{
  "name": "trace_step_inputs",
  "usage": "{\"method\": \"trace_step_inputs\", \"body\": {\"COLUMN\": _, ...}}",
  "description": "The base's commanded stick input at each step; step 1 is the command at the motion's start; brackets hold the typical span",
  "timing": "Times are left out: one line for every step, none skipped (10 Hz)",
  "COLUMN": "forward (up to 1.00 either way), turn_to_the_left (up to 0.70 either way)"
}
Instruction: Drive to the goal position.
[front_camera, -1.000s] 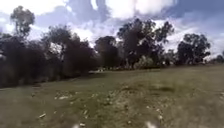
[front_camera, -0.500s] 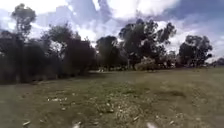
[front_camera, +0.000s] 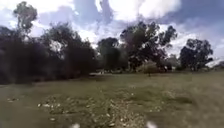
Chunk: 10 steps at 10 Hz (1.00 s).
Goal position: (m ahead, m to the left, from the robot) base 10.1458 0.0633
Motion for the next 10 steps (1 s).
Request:
{"method": "trace_step_inputs", "body": {"forward": 0.70, "turn_to_the_left": 0.00}}
{"method": "trace_step_inputs", "body": {"forward": 0.70, "turn_to_the_left": 0.00}}
{"method": "trace_step_inputs", "body": {"forward": 0.70, "turn_to_the_left": 0.00}}
{"method": "trace_step_inputs", "body": {"forward": 0.70, "turn_to_the_left": 0.00}}
{"method": "trace_step_inputs", "body": {"forward": 0.70, "turn_to_the_left": 0.00}}
{"method": "trace_step_inputs", "body": {"forward": 0.70, "turn_to_the_left": 0.00}}
{"method": "trace_step_inputs", "body": {"forward": 0.70, "turn_to_the_left": 0.00}}
{"method": "trace_step_inputs", "body": {"forward": 0.70, "turn_to_the_left": 0.00}}
{"method": "trace_step_inputs", "body": {"forward": 0.70, "turn_to_the_left": 0.00}}
{"method": "trace_step_inputs", "body": {"forward": 0.70, "turn_to_the_left": 0.00}}
